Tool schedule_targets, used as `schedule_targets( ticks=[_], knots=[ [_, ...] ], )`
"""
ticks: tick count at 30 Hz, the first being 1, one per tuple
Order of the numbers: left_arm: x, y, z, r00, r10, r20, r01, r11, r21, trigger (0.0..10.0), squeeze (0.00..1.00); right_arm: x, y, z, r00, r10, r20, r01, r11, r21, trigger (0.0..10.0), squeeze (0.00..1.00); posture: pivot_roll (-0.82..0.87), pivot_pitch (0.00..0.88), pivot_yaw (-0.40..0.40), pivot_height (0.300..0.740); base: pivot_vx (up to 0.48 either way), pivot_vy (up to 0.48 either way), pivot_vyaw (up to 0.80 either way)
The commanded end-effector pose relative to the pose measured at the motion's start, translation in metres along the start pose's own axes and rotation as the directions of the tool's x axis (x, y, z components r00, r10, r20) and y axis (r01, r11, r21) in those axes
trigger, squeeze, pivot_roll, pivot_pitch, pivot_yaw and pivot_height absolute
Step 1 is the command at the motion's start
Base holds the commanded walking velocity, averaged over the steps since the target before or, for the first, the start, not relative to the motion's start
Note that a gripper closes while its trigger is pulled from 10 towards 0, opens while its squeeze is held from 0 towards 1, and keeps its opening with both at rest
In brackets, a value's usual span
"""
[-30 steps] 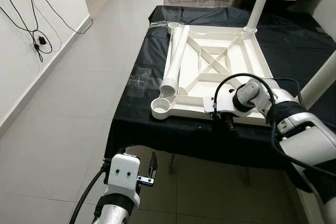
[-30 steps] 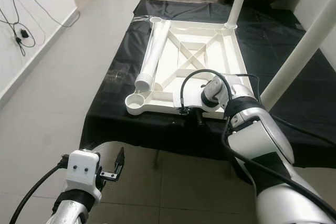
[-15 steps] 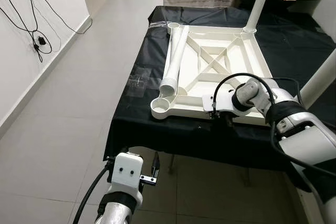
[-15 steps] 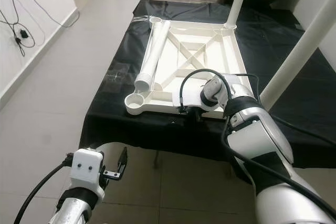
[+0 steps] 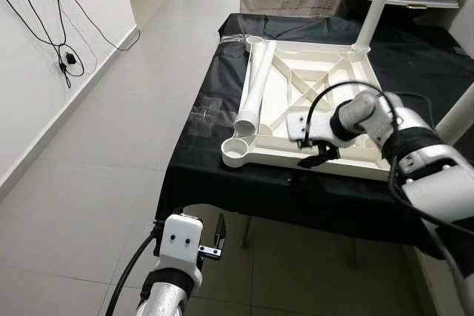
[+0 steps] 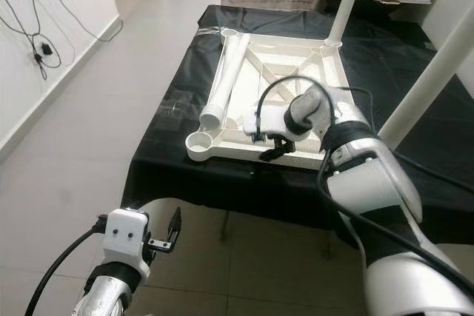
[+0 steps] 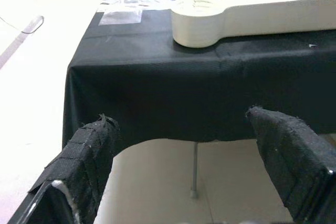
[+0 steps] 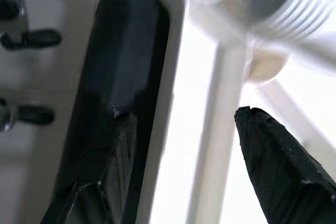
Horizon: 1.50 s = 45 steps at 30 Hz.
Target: Building children table
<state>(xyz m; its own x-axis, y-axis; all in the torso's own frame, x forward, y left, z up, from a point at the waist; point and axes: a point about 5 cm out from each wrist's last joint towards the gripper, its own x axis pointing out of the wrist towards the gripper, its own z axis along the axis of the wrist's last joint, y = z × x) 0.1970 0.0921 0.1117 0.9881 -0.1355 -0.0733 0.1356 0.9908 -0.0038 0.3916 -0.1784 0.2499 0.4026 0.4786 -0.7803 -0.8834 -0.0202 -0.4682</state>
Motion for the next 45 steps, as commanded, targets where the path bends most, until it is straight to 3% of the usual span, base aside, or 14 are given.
schedule_targets(
  ticks=[1,8,10,12,14,16,19,24,26,28,31,34,39,45],
  knots=[
    [-0.001,0.000,-0.004,1.000,0.000,-0.014,0.000,1.000,-0.007,10.0,0.00,-0.004,-0.003,0.005,1.000,-0.009,0.030,0.009,1.000,-0.013,10.0,0.00,-0.02,0.019,-0.016,0.740,0.000,0.000,0.00],
    [0.000,0.000,-0.004,1.000,-0.001,-0.014,0.000,1.000,-0.006,10.0,0.00,-0.008,-0.005,0.008,0.998,-0.007,0.063,0.008,1.000,-0.013,10.0,0.00,-0.02,0.019,-0.016,0.740,0.000,0.000,0.00],
    [0.003,0.004,-0.006,1.000,0.002,-0.007,-0.001,1.000,0.008,10.0,0.00,0.012,-0.012,0.023,0.876,-0.324,0.356,0.207,0.921,0.330,10.0,0.00,-0.01,0.000,-0.008,0.740,0.000,0.000,0.00],
    [0.003,0.004,-0.006,1.000,0.002,-0.007,-0.001,1.000,0.008,10.0,0.00,0.012,-0.012,0.023,0.876,-0.324,0.356,0.207,0.921,0.330,10.0,0.00,-0.01,0.000,-0.008,0.740,0.000,0.000,0.00],
    [0.005,0.006,-0.006,1.000,0.005,-0.002,-0.005,1.000,0.018,10.0,0.00,0.036,-0.008,0.021,0.739,-0.569,0.361,0.265,0.738,0.621,10.0,0.00,-0.01,0.002,-0.005,0.740,0.000,0.000,0.00],
    [0.005,0.006,-0.006,1.000,0.005,-0.002,-0.005,1.000,0.018,10.0,0.00,0.036,-0.008,0.021,0.739,-0.569,0.361,0.265,0.738,0.621,10.0,0.00,-0.01,0.002,-0.005,0.740,0.000,0.000,0.00],
    [0.005,0.009,-0.007,1.000,0.008,-0.001,-0.008,1.000,0.024,10.0,0.00,0.054,0.005,0.032,0.557,-0.727,0.401,0.231,0.600,0.766,10.0,0.00,0.00,0.001,-0.001,0.740,0.000,0.000,0.00],
    [0.005,0.010,-0.007,1.000,0.008,0.000,-0.008,1.000,0.025,10.0,0.00,0.056,0.009,0.037,0.498,-0.764,0.410,0.229,0.572,0.788,10.0,0.00,-0.01,0.003,0.003,0.740,0.000,0.000,0.00],
    [0.005,0.010,-0.006,1.000,0.010,0.005,-0.010,1.000,0.028,10.0,0.00,0.065,0.025,0.043,0.448,-0.820,0.355,0.302,0.513,0.803,10.0,0.00,-0.01,0.004,0.002,0.740,0.000,0.000,0.00],
    [0.005,0.010,-0.006,1.000,0.010,0.005,-0.010,1.000,0.028,10.0,0.00,0.065,0.025,0.043,0.448,-0.820,0.355,0.302,0.513,0.803,10.0,0.00,-0.01,0.004,0.002,0.740,0.000,0.000,0.00],
    [0.004,0.011,-0.003,0.999,0.023,0.027,-0.024,0.999,0.034,10.0,0.00,0.077,0.049,0.046,0.406,-0.866,0.291,0.323,0.434,0.841,10.0,0.00,-0.01,0.004,0.002,0.740,0.000,0.000,0.00],
    [0.002,0.012,0.002,0.998,0.035,0.050,-0.037,0.999,0.039,10.0,0.00,0.087,0.079,0.048,0.446,-0.834,0.324,0.308,0.483,0.820,10.0,0.00,-0.01,0.009,0.007,0.740,0.000,0.000,0.00],
    [-0.001,0.011,0.007,0.996,0.036,0.076,-0.039,0.998,0.041,10.0,0.00,0.091,0.117,0.054,0.424,-0.848,0.318,0.317,0.467,0.825,10.0,0.00,-0.01,0.009,0.011,0.740,0.000,0.000,0.00],
    [-0.004,0.012,0.012,0.994,0.045,0.095,-0.049,0.998,0.038,10.0,0.00,0.091,0.133,0.059,0.433,-0.855,0.287,0.324,0.444,0.835,10.0,0.00,-0.01,0.005,0.021,0.740,0.000,0.000,0.00]
  ],
)
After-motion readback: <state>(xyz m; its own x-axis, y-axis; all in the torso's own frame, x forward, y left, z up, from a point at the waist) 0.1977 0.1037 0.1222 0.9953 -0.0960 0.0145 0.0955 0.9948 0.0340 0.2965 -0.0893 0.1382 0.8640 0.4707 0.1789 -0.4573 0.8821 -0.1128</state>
